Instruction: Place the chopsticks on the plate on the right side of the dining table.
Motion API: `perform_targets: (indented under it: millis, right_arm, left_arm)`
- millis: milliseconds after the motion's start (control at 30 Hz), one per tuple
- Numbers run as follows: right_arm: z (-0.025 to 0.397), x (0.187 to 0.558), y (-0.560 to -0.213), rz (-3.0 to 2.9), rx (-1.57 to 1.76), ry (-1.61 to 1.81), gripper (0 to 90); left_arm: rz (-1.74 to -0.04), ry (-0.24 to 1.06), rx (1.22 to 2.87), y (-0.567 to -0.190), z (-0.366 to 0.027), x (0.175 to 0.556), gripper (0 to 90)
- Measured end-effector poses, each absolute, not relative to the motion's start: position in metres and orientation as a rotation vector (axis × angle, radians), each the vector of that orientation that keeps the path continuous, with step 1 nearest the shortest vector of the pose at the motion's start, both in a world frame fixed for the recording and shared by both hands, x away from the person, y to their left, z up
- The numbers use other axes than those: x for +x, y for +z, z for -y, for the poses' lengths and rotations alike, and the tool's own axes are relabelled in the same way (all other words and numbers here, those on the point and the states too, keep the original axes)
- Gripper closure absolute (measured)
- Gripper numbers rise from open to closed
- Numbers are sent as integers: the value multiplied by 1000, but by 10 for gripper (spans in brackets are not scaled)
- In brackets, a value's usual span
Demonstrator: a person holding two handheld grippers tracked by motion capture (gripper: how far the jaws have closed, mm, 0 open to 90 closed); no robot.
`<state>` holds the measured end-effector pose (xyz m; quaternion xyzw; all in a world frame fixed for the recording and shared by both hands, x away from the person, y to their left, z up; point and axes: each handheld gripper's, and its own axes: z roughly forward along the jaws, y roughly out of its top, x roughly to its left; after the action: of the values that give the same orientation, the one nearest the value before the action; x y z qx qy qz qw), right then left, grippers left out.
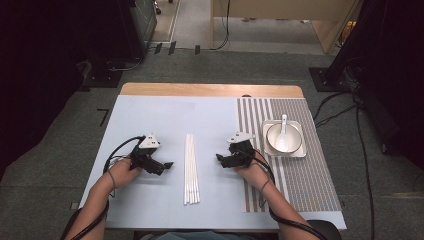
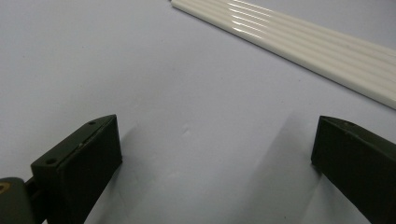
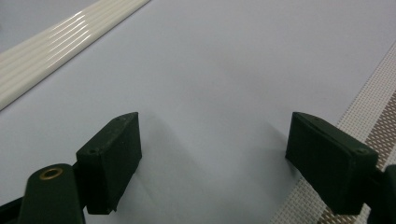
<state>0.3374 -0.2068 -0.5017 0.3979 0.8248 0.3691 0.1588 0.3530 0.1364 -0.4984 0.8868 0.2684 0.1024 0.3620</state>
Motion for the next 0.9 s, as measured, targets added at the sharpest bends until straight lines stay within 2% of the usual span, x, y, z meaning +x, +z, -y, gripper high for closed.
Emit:
perform_targets:
  millis: [233, 400, 500, 900]
  right_arm:
    - [208, 337, -501, -2350, 1147, 1067, 185]
    - [207, 338, -502, -2348, 1151, 1042, 141]
    - [209, 339, -501, -2348, 1163, 1045, 181]
    - [200, 338, -491, -2338, 1271, 1037, 214]
  left_arm:
    - [-691, 264, 2284, -498, -136, 353, 12]
    - [-690, 267, 2286, -498, -136, 353, 12]
    - [-691, 268, 2286, -498, -136, 353, 12]
    - [-691, 268, 2286, -498, -136, 353, 12]
